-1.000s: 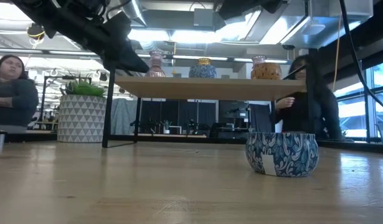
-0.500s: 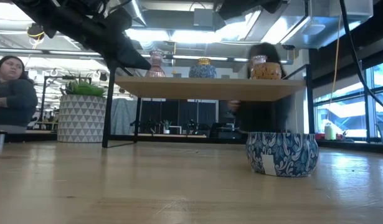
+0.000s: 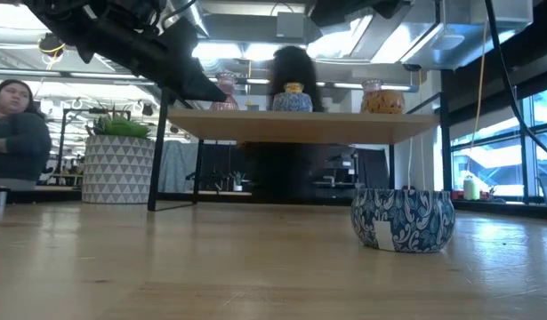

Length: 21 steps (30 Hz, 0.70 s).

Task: Pick & Place candle stick holders
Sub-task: Put the pink candle holder on the shelf aligned with the yellow and pink candle holders

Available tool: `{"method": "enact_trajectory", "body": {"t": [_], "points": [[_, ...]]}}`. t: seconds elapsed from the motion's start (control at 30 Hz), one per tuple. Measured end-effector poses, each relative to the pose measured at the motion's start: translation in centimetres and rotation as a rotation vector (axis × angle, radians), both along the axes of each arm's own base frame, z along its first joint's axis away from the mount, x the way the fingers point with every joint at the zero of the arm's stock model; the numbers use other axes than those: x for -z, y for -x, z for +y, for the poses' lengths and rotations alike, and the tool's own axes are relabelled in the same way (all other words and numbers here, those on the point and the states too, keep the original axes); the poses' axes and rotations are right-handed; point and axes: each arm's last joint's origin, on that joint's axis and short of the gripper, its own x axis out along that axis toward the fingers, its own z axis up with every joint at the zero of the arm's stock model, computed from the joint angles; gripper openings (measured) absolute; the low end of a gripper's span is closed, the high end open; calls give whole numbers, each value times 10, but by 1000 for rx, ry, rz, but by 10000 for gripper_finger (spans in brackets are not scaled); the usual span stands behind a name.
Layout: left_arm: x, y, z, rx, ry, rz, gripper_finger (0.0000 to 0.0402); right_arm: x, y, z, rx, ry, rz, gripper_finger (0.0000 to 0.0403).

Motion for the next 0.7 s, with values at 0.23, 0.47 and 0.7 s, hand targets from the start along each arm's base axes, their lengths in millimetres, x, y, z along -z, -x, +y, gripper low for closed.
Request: {"method": "enact_trajectory", "body": {"t": [0.23,0.47,0.7], "points": [[-7,-1,-2,18,-26,71,2,0,0,0,0,1,1,10],[-32,-7,-7,72,-20,169,2,0,0,0,0,1,1,10],[-39,-5,-1,27,-18,215,2,0,0,0,0,0,-1,10]]}}
